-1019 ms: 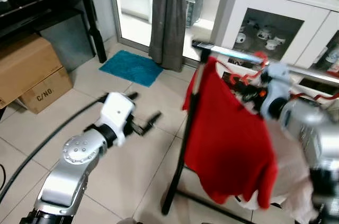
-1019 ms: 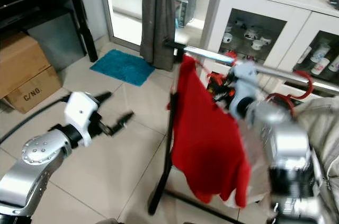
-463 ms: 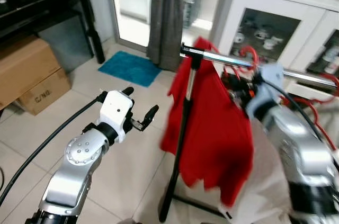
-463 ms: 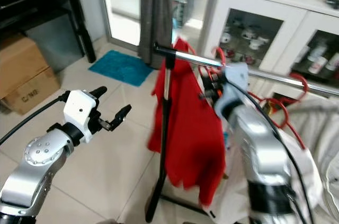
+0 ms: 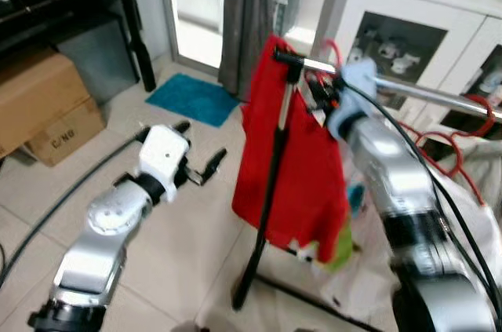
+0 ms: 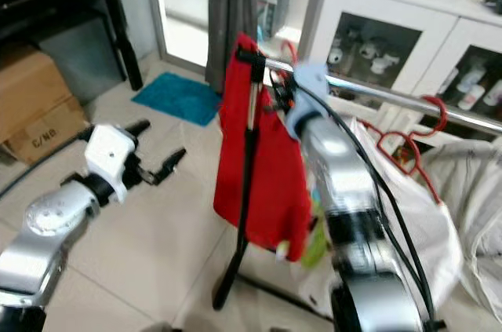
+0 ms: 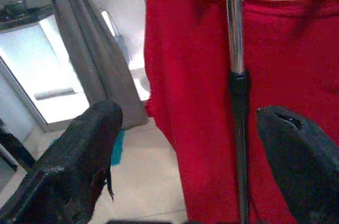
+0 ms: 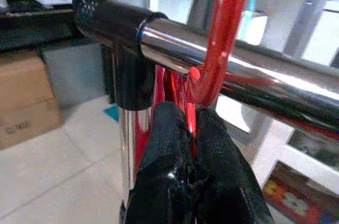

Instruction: Hang hanger

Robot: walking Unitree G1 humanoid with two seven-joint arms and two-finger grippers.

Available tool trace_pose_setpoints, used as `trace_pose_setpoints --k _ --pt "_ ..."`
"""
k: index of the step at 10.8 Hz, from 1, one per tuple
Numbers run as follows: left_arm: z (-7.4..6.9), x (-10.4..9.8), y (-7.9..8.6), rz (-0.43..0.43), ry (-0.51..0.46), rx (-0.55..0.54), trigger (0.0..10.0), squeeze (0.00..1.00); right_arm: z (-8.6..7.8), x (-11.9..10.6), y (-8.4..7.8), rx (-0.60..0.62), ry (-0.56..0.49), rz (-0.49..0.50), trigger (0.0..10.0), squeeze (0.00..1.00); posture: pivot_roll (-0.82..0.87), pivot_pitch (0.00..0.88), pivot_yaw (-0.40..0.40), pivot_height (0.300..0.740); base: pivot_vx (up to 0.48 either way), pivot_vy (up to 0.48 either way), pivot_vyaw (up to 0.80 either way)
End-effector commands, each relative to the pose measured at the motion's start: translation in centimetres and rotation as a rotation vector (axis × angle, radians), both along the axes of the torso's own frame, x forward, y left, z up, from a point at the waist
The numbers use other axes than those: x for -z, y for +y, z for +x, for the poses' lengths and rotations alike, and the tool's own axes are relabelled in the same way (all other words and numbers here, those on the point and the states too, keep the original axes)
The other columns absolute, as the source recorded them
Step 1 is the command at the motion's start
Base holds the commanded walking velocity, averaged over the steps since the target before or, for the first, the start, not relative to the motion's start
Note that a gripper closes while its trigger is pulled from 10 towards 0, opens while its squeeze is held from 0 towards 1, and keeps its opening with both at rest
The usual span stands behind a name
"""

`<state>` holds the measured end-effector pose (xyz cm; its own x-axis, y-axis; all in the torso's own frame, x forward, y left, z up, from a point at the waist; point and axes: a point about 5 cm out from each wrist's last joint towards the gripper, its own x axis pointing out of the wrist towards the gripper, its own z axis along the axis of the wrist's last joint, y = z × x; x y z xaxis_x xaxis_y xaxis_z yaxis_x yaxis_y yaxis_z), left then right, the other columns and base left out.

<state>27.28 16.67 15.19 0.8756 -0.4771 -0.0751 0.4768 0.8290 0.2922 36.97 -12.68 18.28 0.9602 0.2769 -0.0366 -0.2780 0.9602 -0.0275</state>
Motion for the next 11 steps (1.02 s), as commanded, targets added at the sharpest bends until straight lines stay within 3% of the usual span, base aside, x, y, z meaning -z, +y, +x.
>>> trace_pose_setpoints --k 1,3,5,7,9,11 --pt "0.2 -0.4 0.4 0.014 -0.014 -0.005 10.0 0.0 0.9 -1.3 -0.8 0.069 -0.058 0.0 0.0 0.0 -0.04 0.0 -0.062 0.74 0.0 0.0 0.0" --pt "0.0 -0.5 0.7 0.026 -0.014 -0.008 10.0 0.0 2.3 -1.1 -1.9 0.16 -0.046 -0.032 0.0 0.0 -0.01 0.0 -0.072 0.74 0.0 0.0 0.0" --pt "-0.1 -0.3 0.6 0.019 -0.008 0.003 10.0 0.0 1.9 -0.9 -2.6 0.142 -0.067 -0.031 0.0 0.0 -0.02 0.0 -0.067 0.74 0.0 0.0 0.0" --pt "-0.2 0.1 -0.4 -0.031 0.01 0.006 10.0 0.0 0.1 -1.0 -4.5 0.155 -0.192 0.031 0.0 0.0 -0.04 0.0 -0.049 0.74 0.0 0.0 0.0" --pt "0.0 0.4 -1.1 -0.053 0.022 0.009 10.0 0.0 -0.8 0.0 -5.1 0.171 -0.224 0.04 0.0 0.0 -0.05 0.0 -0.03 0.74 0.0 0.0 0.0" --pt "-0.1 1.0 -1.3 -0.05 0.054 0.0 10.0 0.0 -1.7 1.4 -4.8 0.129 -0.178 -0.031 0.0 0.0 -0.06 0.0 -0.023 0.74 0.0 0.0 0.0"
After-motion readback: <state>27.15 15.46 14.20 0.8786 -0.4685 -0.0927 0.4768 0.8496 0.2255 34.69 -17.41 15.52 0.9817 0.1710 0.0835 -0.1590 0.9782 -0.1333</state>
